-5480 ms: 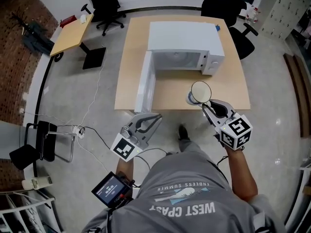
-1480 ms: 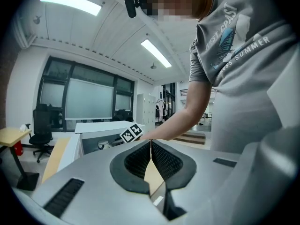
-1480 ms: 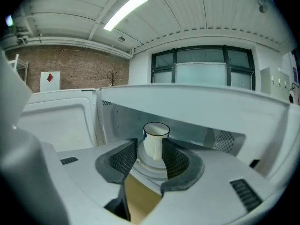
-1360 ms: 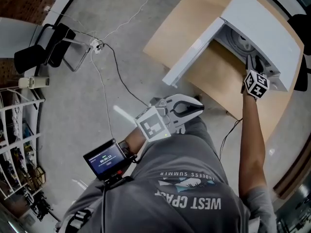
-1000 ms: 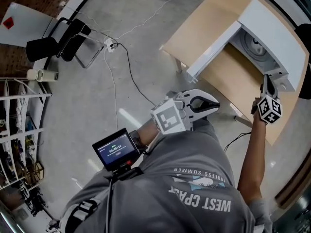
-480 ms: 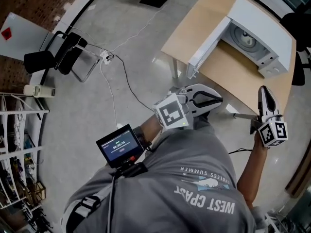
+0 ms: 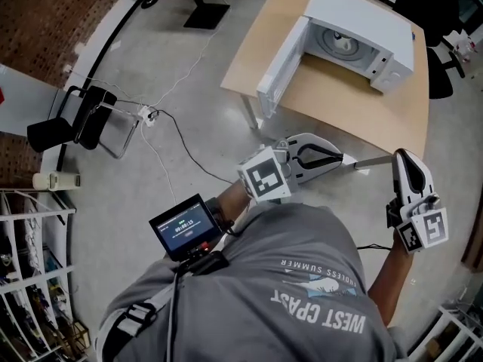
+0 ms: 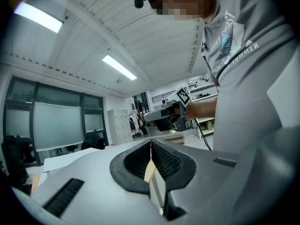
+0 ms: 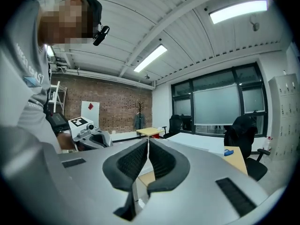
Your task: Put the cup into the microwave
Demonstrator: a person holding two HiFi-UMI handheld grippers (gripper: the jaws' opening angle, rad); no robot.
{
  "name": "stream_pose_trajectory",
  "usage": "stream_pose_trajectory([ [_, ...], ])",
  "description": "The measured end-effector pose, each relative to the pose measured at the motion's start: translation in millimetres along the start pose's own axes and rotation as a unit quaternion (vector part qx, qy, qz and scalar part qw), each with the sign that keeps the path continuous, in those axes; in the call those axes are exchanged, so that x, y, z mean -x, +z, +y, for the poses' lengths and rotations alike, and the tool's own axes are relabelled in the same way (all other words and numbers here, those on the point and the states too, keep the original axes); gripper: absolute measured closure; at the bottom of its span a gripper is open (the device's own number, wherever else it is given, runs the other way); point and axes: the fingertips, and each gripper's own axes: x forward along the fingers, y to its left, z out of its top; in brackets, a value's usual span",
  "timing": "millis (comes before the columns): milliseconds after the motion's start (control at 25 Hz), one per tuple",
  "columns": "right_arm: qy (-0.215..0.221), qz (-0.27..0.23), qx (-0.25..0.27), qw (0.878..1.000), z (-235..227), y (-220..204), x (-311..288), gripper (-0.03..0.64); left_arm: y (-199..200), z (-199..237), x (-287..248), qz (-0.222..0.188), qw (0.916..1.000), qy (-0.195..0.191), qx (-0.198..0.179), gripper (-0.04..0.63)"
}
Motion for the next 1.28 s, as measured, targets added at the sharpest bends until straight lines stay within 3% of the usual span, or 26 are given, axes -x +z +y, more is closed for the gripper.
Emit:
stream_pose_trajectory([
  [160, 0.006, -0.003, 0.018, 1.0, 10.1, 25.7, 43.2, 0.595, 17.2, -30.9, -32.7, 0.003, 0.9998, -0.02, 0.003, 0.572],
  [480, 0.002, 0.006, 0.019, 1.0, -3.4, -10.0, 167.4, 0.595, 24.0, -107.5, -121.9, 0.028, 0.998, -0.055, 0.016, 0.572],
  [760, -0.018, 0.015, 0.015, 1.0, 4.4, -39.7, 290.6, 0.597, 49.3, -207.4, -177.0, 0.04, 0.9966, -0.071, 0.002, 0.572],
  [1000, -0.003, 0.014, 0.006, 1.0, 4.0, -44.4, 311.7, 0.597, 60.4, -225.4, -186.3, 0.049, 0.9971, -0.058, -0.003, 0.572],
  [1280, 0.018, 0.009, 0.003, 1.0, 7.0, -53.7, 295.4, 0.597, 55.1, -220.9, -171.8, 0.068, 0.997, -0.036, -0.001, 0.572],
])
